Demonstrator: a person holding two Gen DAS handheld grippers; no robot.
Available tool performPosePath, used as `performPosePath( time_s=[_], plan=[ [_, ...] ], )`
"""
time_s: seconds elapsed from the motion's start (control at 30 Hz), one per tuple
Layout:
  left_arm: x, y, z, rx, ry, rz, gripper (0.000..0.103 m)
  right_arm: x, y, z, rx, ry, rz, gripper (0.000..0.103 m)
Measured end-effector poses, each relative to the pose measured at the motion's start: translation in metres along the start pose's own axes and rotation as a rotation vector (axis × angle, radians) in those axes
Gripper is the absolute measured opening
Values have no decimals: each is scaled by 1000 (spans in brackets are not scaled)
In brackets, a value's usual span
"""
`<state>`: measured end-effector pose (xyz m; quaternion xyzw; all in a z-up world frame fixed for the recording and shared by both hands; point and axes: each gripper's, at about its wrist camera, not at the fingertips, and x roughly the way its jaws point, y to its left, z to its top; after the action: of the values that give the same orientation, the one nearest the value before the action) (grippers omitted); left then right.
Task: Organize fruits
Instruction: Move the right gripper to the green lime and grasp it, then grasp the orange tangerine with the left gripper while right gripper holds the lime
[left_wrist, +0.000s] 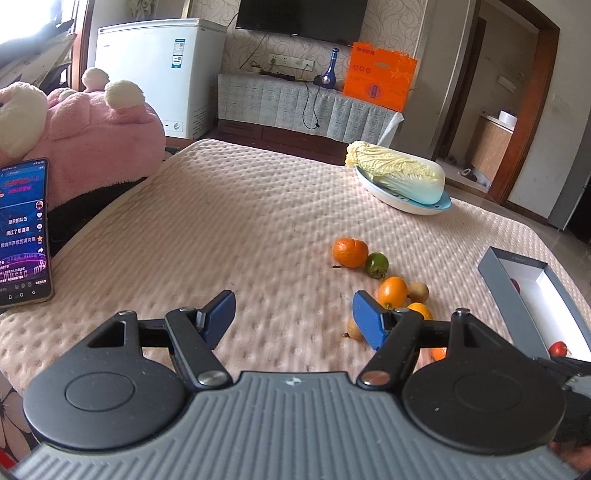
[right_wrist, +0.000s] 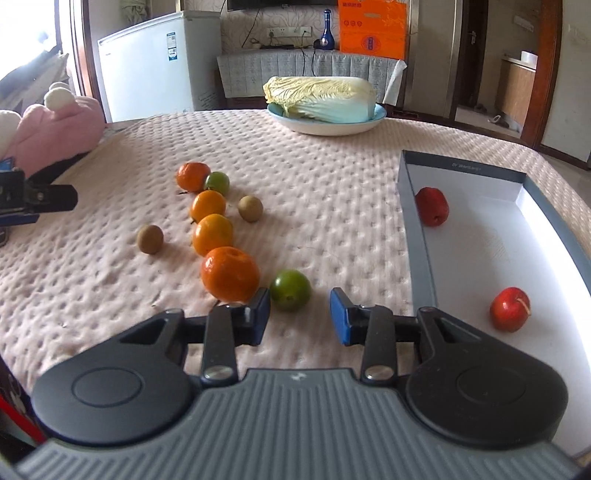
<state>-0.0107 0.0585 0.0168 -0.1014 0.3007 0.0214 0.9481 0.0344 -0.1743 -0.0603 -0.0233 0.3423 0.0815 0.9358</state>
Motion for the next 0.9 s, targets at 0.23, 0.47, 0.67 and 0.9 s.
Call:
performPosePath(
  time_s=[0.23, 0.47, 0.67, 0.9],
  plan=[
    [5, -5, -4, 44, 17, -9, 75, 11, 11, 2, -39, -1, -8, 29],
    [10, -19, -9, 92, 31, -21, 75, 6, 8, 1, -61, 16, 6, 27],
    [15, -41, -15, 141, 49, -50, 75, -9, 7, -6, -111, 58, 49, 27],
    [20, -77, -26, 208, 57, -108, 75, -27, 0, -19, -162, 79, 95, 27]
  ],
)
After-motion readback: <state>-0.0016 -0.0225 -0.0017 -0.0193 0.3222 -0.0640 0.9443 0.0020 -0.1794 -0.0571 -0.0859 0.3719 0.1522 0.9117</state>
